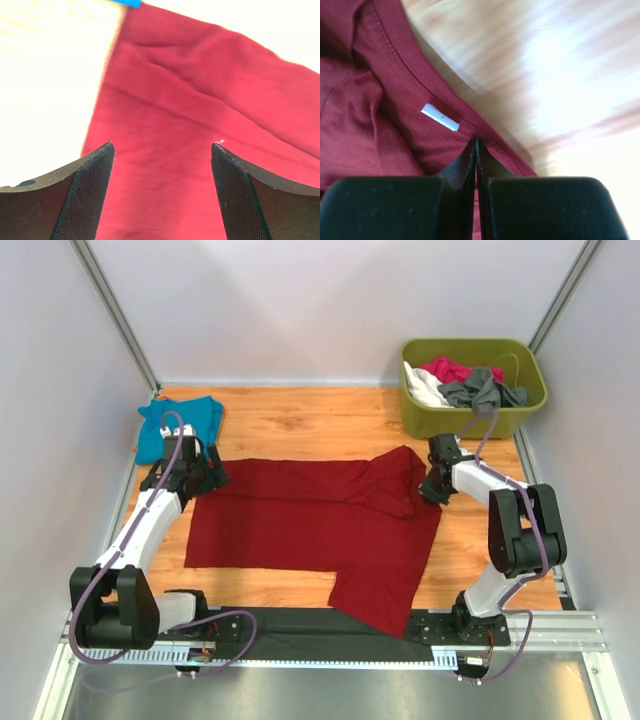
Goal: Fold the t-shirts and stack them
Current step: Fold the tshirt
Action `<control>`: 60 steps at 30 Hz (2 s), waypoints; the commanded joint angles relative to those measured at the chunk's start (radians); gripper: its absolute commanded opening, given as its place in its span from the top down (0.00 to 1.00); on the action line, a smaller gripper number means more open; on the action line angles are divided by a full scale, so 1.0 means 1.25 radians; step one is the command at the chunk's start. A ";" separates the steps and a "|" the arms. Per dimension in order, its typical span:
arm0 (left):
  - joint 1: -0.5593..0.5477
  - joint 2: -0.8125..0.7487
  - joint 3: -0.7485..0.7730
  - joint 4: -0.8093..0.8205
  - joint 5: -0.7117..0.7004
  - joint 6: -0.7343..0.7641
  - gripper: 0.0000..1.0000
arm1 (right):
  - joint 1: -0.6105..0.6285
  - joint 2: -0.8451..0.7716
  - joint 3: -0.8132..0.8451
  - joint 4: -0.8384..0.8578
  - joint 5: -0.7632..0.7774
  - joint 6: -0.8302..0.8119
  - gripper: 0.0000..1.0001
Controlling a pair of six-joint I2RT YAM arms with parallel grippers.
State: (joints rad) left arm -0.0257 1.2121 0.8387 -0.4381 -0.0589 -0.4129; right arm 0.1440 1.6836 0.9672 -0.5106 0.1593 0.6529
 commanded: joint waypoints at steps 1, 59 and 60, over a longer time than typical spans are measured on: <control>0.000 0.041 0.055 -0.036 -0.053 -0.058 0.15 | -0.062 -0.008 -0.037 -0.069 0.081 -0.040 1.00; -0.068 0.507 0.376 -0.169 -0.144 -0.227 0.73 | 0.119 0.047 0.404 -0.243 -0.048 -0.148 0.85; -0.067 0.497 0.376 -0.170 -0.148 -0.227 0.78 | 0.119 0.045 0.403 -0.243 -0.044 -0.148 0.85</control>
State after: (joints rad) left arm -0.1036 1.8503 1.3041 -0.6601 -0.2417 -0.7193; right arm 0.2897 1.7473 1.4300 -0.8158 0.1028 0.4664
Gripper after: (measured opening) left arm 0.269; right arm 0.157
